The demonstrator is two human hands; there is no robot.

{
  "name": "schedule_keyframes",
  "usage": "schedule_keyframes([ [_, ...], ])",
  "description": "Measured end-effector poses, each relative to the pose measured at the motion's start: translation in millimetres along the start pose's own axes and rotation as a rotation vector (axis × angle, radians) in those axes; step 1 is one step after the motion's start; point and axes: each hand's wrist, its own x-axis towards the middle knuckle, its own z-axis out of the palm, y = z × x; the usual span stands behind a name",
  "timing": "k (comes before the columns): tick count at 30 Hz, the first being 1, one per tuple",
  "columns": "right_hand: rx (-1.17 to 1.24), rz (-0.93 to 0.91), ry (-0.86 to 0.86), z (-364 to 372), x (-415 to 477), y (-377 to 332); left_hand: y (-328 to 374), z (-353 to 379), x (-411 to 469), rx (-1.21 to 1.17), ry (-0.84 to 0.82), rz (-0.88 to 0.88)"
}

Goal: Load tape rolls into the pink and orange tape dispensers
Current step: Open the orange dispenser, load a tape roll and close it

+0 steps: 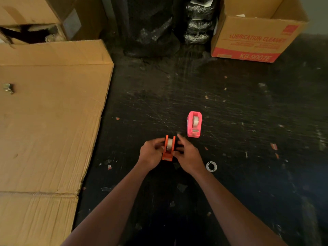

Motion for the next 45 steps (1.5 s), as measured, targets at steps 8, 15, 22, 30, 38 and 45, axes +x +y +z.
schedule_keyframes([
  [8, -0.143, -0.100, -0.051, -8, 14, 3, 2, 9, -7, 0.116, 0.087, 0.129],
  [15, -0.168, -0.112, -0.060, -7, 15, 6, 4, 15, -1, 0.099, 0.177, 0.092],
  [22, -0.151, -0.132, -0.032, -2, 19, 11, 1, 17, -3, 0.063, 0.232, 0.076],
  [30, -0.165, -0.156, -0.010, -2, 21, 12, 2, 19, 0, 0.093, 0.209, 0.106],
  [38, -0.168, -0.161, -0.010, -1, 20, 13, 7, 19, -1, 0.097, 0.235, 0.080],
  [45, -0.178, -0.143, -0.025, -1, 19, 12, 16, 18, -3, 0.029, 0.290, -0.003],
])
